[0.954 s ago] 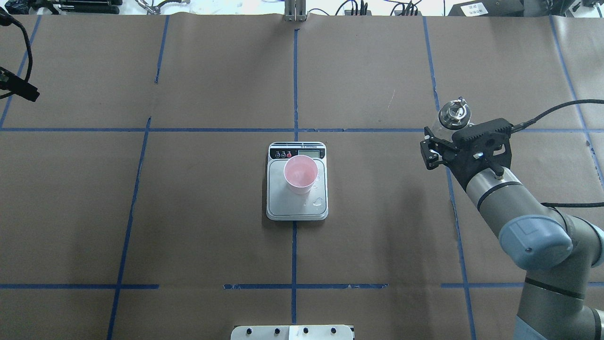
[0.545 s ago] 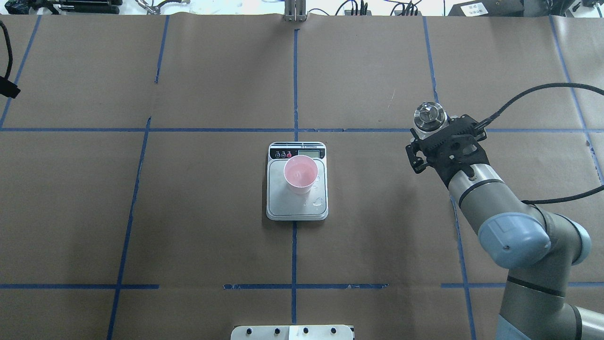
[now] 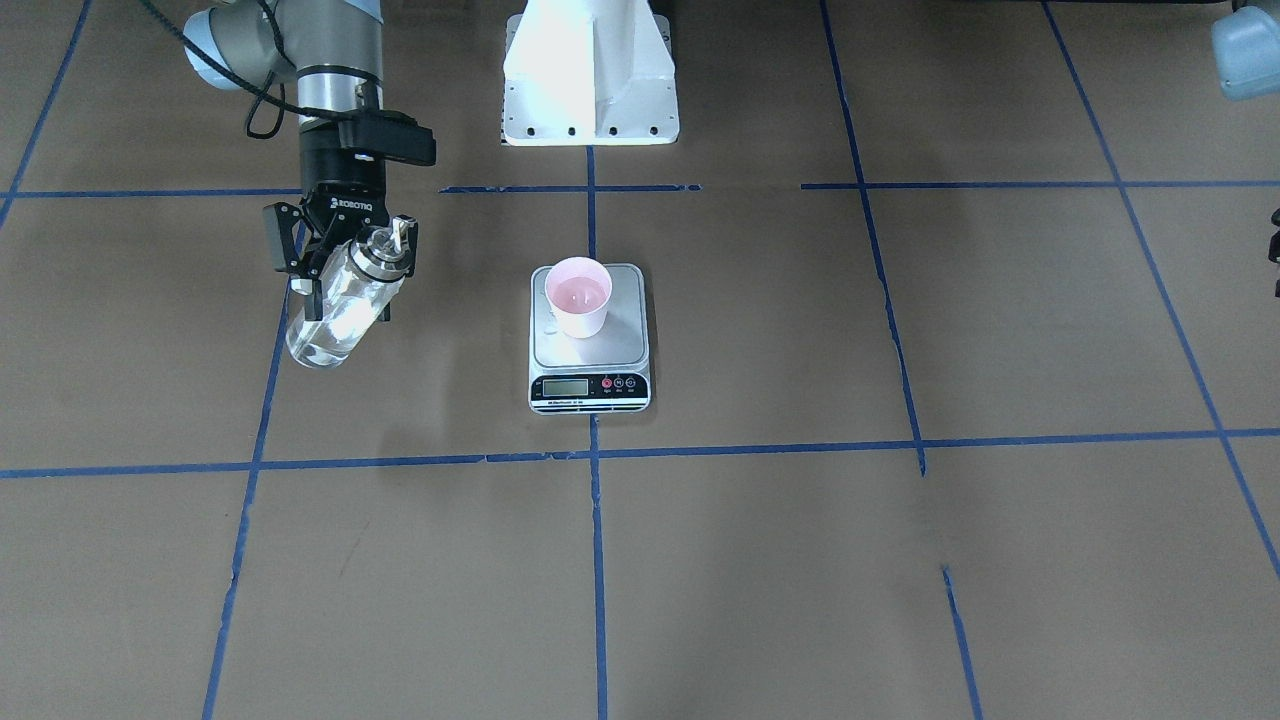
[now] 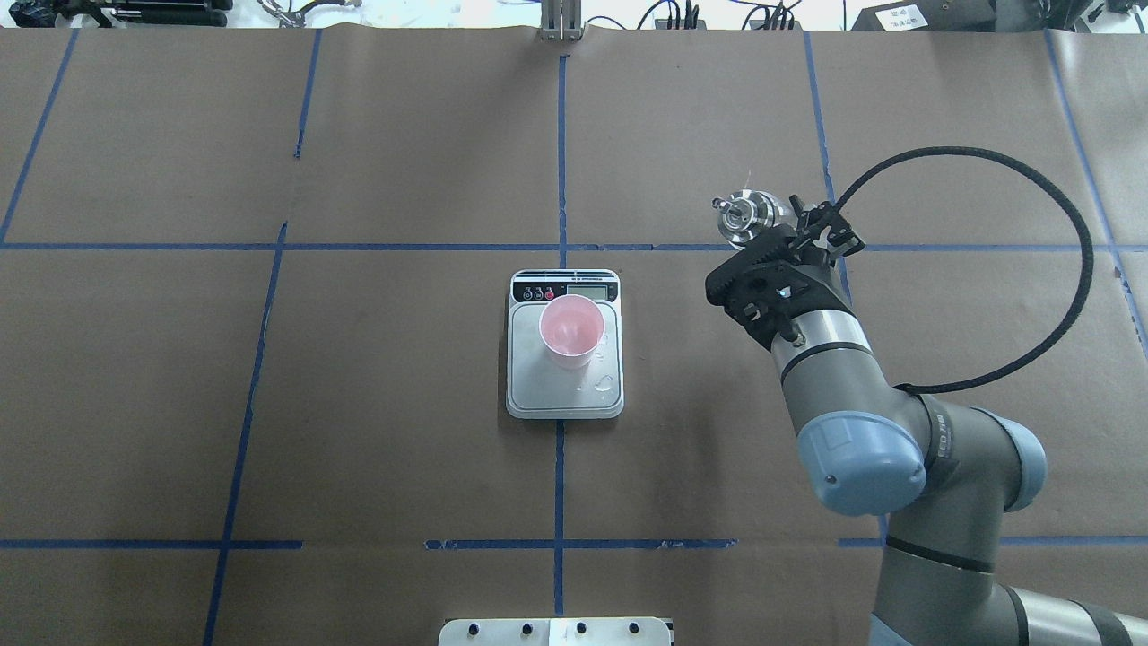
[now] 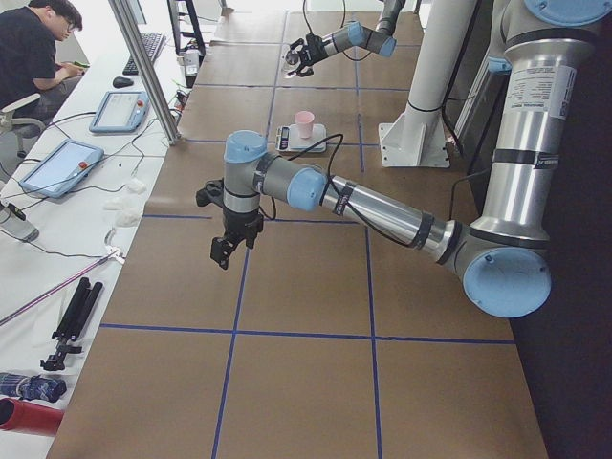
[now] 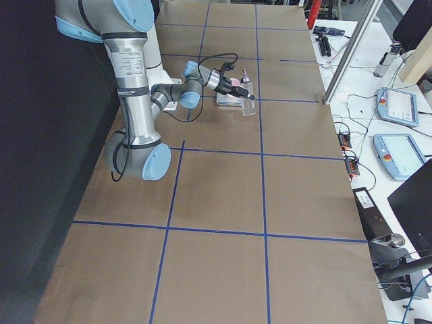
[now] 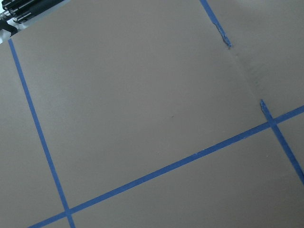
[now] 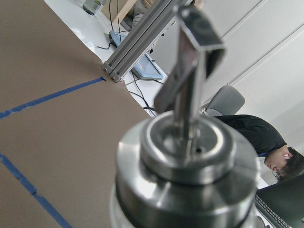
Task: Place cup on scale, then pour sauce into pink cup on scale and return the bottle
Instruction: 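Lift the bottle with the right gripper and carry it toward the pink cup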
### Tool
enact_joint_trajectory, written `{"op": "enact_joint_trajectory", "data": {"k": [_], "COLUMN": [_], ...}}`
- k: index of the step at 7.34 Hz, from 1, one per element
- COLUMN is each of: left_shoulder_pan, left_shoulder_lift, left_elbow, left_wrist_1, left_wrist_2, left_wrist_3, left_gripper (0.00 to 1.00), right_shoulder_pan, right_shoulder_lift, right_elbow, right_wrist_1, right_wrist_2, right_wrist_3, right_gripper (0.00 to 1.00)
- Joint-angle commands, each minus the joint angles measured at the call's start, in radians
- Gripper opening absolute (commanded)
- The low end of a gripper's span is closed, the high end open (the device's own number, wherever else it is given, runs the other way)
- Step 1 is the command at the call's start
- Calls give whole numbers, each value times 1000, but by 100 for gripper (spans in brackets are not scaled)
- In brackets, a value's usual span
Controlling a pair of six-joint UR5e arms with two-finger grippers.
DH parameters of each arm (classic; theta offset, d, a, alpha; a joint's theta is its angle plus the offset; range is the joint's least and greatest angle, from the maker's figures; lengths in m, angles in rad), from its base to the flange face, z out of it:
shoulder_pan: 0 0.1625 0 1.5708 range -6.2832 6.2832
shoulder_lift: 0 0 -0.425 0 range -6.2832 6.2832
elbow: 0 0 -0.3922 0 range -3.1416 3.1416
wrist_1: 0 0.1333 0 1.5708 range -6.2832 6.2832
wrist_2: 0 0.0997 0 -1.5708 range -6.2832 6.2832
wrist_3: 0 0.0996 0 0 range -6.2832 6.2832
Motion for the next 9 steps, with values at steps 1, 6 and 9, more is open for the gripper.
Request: {"op": "enact_joint_trajectory", "data": {"k": [1,6,9], "left_shoulder_pan": [-103,-125,-125], "left_shoulder_lift": [60,82,70], "left_elbow": [125,227,224], "left_wrist_1": [-82,-195,-192], "left_wrist_2": [-174,-196,-195], "left_wrist_3": [32,26,26], "left_gripper": [100,100,100], "right_shoulder_pan": [-28,-48,-82], "right_shoulder_lift": [114,171,188], "right_elbow": [-4,-108,-197], "right_wrist_1": [-217,-283,-299], "right_wrist_2": [-101,-212,-328], "right_wrist_3": [-37,-232,-304], "right_gripper": [0,0,0]}}
